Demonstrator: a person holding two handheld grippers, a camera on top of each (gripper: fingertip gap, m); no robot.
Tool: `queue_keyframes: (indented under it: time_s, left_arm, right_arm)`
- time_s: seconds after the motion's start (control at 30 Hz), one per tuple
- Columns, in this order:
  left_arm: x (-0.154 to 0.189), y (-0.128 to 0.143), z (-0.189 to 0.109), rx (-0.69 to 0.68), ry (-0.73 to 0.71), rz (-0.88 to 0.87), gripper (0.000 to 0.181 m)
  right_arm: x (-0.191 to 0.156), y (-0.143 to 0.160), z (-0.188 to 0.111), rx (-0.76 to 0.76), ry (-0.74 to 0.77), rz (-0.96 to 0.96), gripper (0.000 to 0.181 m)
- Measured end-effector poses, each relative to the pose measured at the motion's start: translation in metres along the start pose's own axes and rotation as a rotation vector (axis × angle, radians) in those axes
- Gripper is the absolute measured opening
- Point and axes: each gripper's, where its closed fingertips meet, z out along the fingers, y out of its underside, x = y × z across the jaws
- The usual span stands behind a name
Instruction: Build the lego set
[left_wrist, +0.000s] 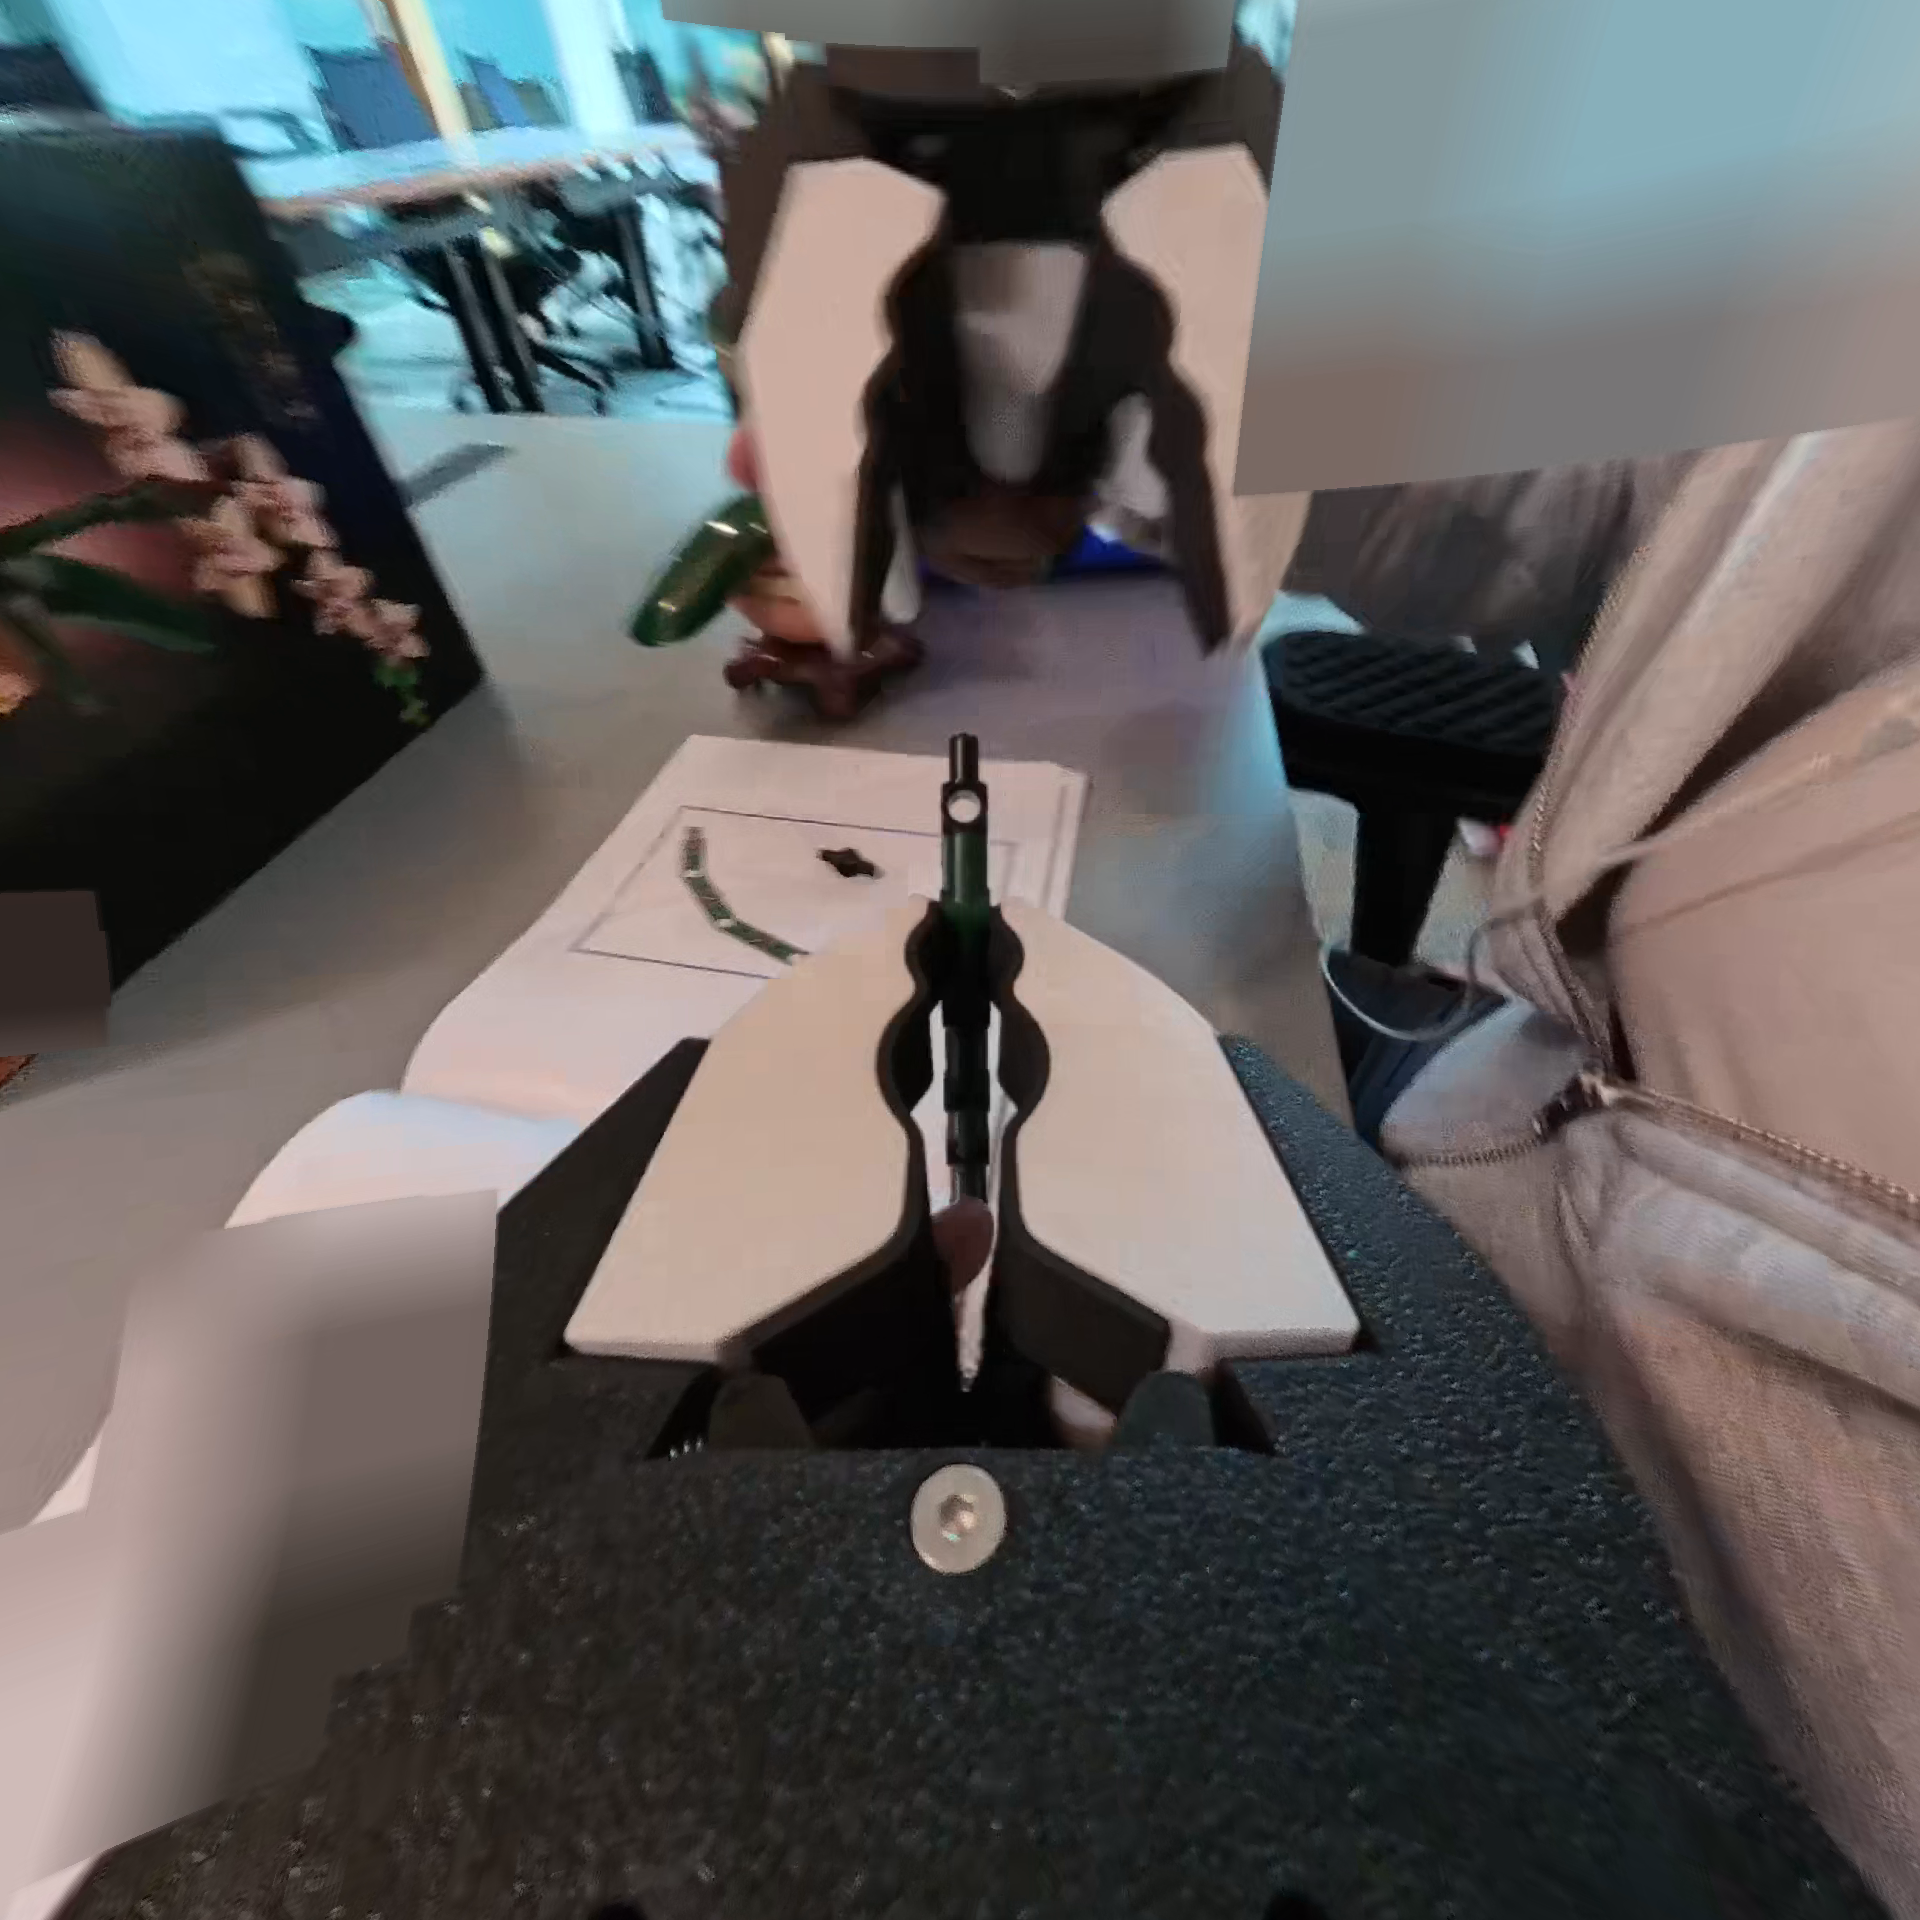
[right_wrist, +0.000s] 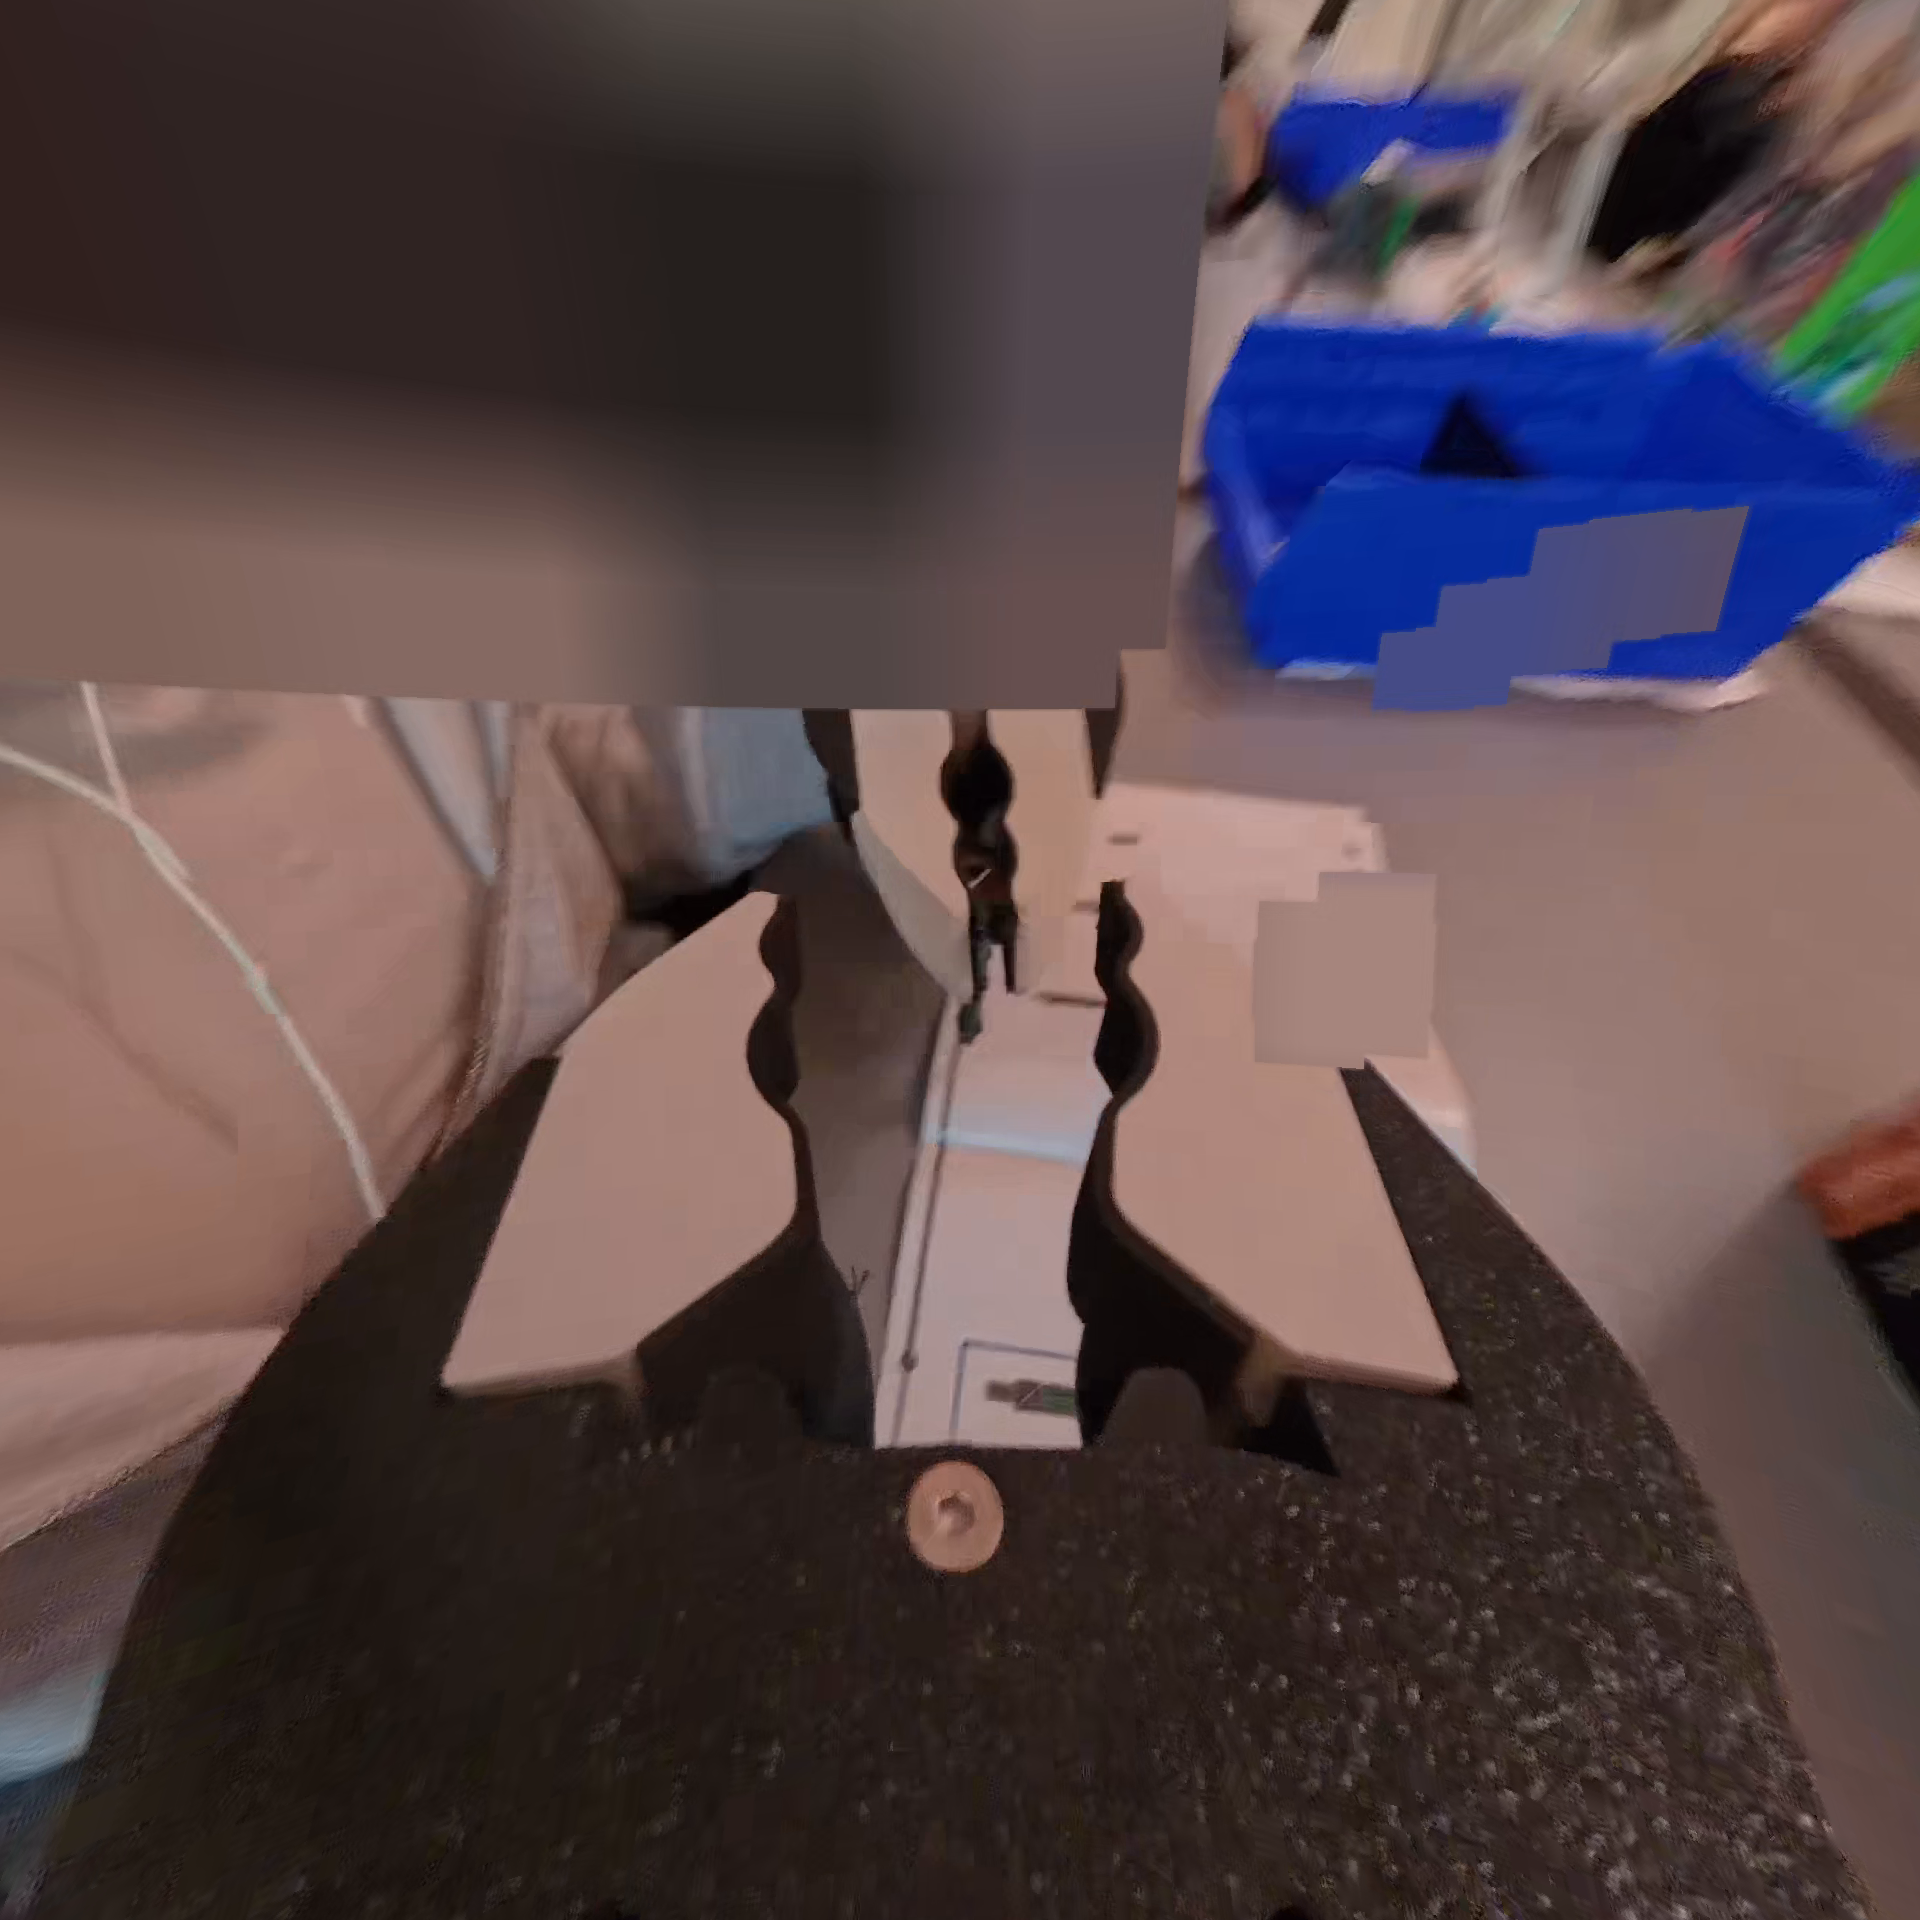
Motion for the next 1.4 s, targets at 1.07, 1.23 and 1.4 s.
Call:
queue_keyframes:
  time_s: [1.07,1.23,1.4]
  left_arm:
    - [-0.06,-0.024,-0.063,0.289,-0.291,-0.149,0.006]
    - [-0.067,-0.023,-0.077,0.279,-0.364,-0.115,0.006]
    - [-0.07,-0.028,-0.096,0.344,-0.386,-0.128,0.006]
  right_arm:
    - [0.054,0.114,0.023,-0.721,0.009,-0.175,0.014]
    - [0.056,0.126,0.036,-0.909,-0.129,-0.401,0.024]
    - [0.059,0.142,0.041,-0.972,-0.194,-0.394,0.011]
